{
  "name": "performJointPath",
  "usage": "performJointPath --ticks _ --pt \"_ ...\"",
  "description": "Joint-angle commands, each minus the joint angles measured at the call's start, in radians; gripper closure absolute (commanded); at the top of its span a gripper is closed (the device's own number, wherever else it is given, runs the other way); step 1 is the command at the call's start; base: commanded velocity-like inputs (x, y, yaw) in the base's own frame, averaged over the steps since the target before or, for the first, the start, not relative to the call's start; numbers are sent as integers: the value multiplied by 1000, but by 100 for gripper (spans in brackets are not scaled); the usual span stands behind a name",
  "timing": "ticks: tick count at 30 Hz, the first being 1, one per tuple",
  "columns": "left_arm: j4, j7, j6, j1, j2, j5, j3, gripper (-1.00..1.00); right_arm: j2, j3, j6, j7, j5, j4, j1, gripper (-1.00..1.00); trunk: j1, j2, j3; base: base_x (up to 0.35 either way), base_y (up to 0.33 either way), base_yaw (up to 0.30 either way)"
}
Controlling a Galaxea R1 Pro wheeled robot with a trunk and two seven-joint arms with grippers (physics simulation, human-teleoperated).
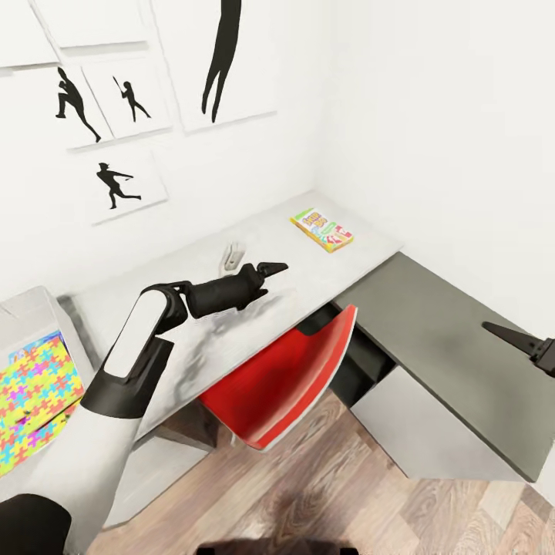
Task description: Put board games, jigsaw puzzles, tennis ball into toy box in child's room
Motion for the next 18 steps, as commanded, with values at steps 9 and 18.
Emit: performJointPath --ticks 9,18 --pt "7 75 19 -26 15 13 39 -100 -1 0 4 5 3 0 -1 -100 1 -2 2 0 0 -277" --pt "8 92 27 -39 35 15 74 -100 -1 0 4 5 3 0 -1 -100 1 -2 6 0 0 -278"
